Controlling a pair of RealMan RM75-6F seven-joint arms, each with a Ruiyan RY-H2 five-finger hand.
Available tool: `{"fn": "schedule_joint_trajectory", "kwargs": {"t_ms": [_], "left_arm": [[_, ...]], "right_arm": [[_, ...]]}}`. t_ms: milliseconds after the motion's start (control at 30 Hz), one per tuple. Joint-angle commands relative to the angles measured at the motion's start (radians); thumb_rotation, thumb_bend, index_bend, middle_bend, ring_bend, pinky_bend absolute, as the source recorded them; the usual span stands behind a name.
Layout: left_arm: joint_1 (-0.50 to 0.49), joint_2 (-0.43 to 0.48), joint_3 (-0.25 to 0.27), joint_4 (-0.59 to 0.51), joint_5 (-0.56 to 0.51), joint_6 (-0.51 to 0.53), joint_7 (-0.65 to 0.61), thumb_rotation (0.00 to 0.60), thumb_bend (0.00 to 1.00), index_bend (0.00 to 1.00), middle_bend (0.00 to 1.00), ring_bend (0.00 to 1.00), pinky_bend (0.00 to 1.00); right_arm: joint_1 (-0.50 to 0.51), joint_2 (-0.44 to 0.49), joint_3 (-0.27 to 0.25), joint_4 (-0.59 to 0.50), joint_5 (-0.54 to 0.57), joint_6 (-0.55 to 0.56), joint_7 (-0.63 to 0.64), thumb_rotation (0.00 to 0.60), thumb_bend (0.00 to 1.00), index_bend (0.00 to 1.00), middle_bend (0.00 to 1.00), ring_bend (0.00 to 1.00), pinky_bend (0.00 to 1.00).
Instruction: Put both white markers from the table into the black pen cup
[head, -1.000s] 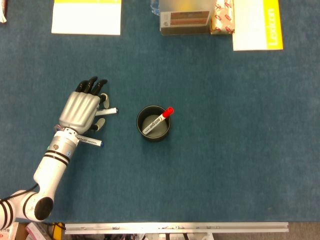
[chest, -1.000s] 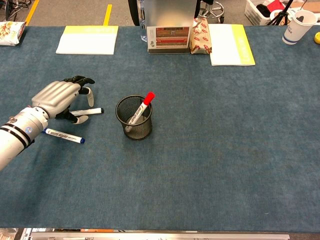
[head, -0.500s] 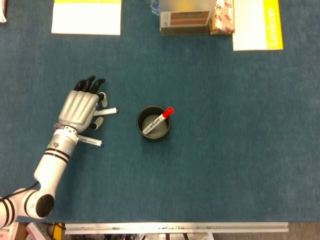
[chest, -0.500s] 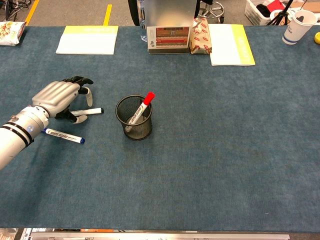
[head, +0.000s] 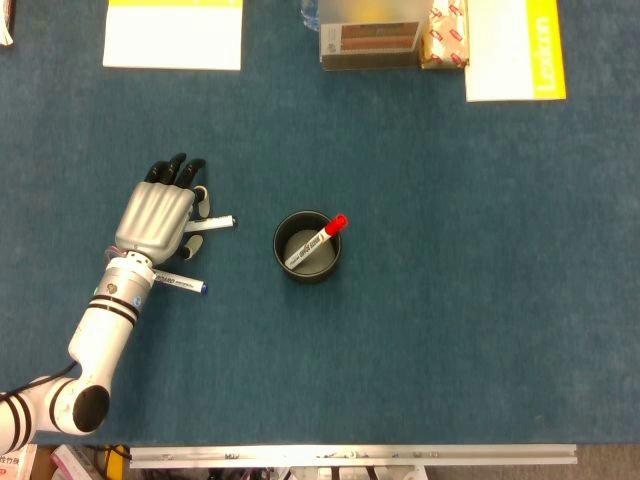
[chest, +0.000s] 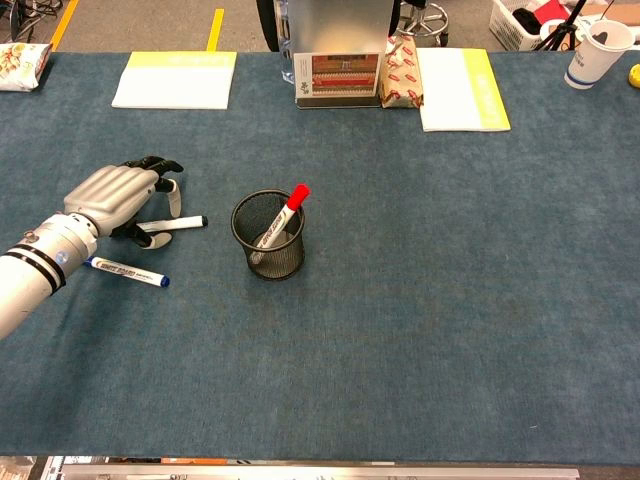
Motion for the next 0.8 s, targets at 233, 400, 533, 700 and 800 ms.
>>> {"fn": "schedule_joint_trajectory", "kwargs": {"t_ms": [233, 400, 533, 700, 800], "left_arm": [[0.000, 0.001, 0.003, -0.003, -0.006, 0.002, 0.002, 0.579, 0.25, 0.50, 0.10, 0.01, 0.11], [-0.001, -0.001, 0.007, 0.001, -0.012, 0.000, 0.007, 0.571, 0.28, 0.51, 0.10, 0.01, 0.11], [-0.001, 0.000, 0.008, 0.001, -0.014, 0.000, 0.007, 0.570, 0.30, 0.52, 0.10, 0.01, 0.11], [0.002, 0.005, 0.009, -0.008, -0.010, 0.011, 0.005, 0.569, 0.30, 0.53, 0.10, 0.02, 0.11], [0.003, 0.008, 0.009, -0.021, -0.001, 0.022, 0.005, 0.566, 0.30, 0.53, 0.10, 0.02, 0.11]], "right_arm": [[0.000, 0.000, 0.000, -0.001, 0.001, -0.001, -0.001, 0.600, 0.87, 0.57, 0.39, 0.26, 0.16], [0.000, 0.000, 0.001, -0.001, 0.000, 0.002, 0.000, 0.600, 0.87, 0.57, 0.39, 0.26, 0.16], [0.001, 0.000, 0.003, 0.000, 0.002, 0.000, 0.001, 0.600, 0.87, 0.57, 0.39, 0.26, 0.16], [-0.001, 0.001, 0.002, -0.001, 0.000, 0.003, 0.001, 0.600, 0.87, 0.57, 0.39, 0.26, 0.16], [0.000, 0.000, 0.002, 0.000, 0.001, 0.002, 0.000, 0.600, 0.87, 0.57, 0.39, 0.26, 0.16]]}}
